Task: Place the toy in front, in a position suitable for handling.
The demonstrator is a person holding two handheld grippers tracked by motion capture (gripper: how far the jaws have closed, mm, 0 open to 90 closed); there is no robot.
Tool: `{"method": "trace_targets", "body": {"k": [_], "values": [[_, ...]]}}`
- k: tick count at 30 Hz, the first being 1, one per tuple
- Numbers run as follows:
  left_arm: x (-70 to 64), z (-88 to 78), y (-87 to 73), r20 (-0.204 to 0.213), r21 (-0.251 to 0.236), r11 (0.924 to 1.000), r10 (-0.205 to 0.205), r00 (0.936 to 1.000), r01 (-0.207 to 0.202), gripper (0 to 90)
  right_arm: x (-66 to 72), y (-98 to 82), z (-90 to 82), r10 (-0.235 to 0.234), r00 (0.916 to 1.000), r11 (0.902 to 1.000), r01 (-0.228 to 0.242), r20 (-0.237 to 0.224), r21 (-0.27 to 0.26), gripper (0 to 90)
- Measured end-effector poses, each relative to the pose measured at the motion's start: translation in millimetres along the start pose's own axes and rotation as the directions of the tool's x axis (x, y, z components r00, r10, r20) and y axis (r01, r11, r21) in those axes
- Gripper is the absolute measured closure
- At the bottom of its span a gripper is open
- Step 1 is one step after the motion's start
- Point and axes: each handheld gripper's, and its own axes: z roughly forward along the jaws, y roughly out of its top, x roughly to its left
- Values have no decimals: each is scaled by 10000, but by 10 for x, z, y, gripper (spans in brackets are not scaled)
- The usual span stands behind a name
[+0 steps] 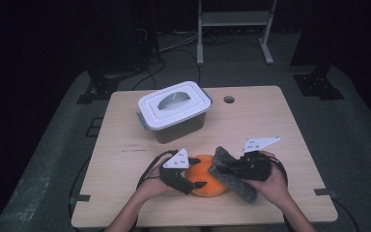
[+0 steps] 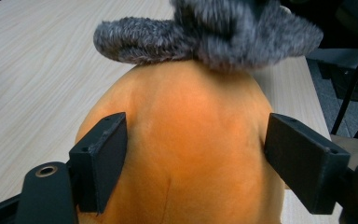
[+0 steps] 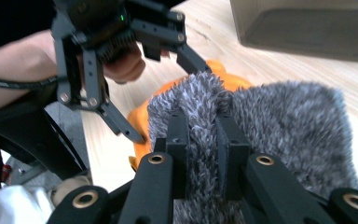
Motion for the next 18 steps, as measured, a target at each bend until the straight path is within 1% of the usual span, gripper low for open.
{"method": "trace_targets", "body": {"k": [4, 9, 11, 18], "values": [[5, 5, -9, -21, -19, 10000, -14, 10000, 14, 218, 14, -46, 25, -372, 9990, 9993, 369, 264, 97, 765], [25, -6, -36, -61, -25, 9999, -100, 9999, 100, 219, 20, -83, 3, -599, 9967, 9981, 590, 543, 178, 765], [28, -12, -43, -75, -50, 9999, -156, 9999, 155, 219, -2, -112, -20, -507, 9970, 9986, 498, 579, 164, 765], [27, -16, -51, -72, -80, 9999, -137, 9999, 136, 218, -86, -210, -92, -160, 9980, 9998, 151, 612, 142, 761]]}}
